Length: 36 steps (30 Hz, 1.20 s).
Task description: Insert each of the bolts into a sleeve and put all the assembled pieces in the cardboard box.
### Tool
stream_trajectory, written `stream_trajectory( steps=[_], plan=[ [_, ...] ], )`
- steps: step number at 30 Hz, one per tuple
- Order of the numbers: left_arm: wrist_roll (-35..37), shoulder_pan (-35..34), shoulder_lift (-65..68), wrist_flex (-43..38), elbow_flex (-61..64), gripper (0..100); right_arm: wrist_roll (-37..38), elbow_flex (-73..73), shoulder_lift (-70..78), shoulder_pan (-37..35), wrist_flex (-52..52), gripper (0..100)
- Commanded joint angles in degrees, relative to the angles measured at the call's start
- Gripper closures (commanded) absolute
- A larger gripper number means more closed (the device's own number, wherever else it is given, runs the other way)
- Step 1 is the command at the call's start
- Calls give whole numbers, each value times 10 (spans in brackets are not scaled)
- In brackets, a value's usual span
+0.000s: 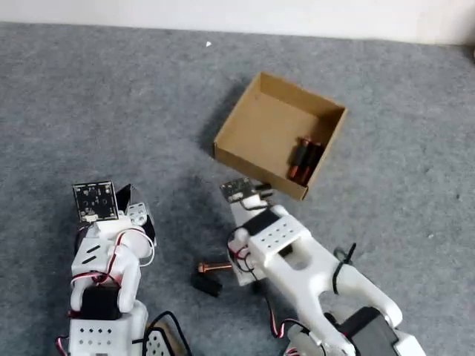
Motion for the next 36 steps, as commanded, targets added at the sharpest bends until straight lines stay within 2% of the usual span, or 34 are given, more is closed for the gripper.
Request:
stream_trajectory(
  steps=[1, 4, 6, 7, 9, 14, 18, 22, 29, 33, 36],
  plan=[
    [-2, -8, -6, -13, -2, 993, -4, 23, 34, -4, -51, 881],
    [-2, -8, -6, -13, -2, 993, -3, 26, 74, 4, -42, 885],
    [-2, -8, -6, -13, -2, 993, 1, 26, 84, 16, -39, 932],
    [-2, -8, -6, -13, -2, 993, 16, 26, 82, 21, -39, 981],
    [-2, -8, -6, -13, -2, 993, 62, 26, 68, 27, -36, 986],
    [-2, -9, -6, -14, 2, 993, 77, 30, -38, 61, -36, 994],
    [-2, -9, -6, -15, 4, 993, 148, 29, -147, 99, -44, 994],
    [-2, -9, -6, -15, 4, 993, 156, 50, -200, 112, -104, 994],
    [-2, -9, -6, -15, 5, 993, 156, 64, -98, 110, -134, 983],
    [-2, -9, -6, -15, 6, 993, 156, 35, -22, 109, -133, 896],
    [-2, -9, -6, -15, 6, 993, 156, 12, -6, 109, -133, 885]
  ],
)
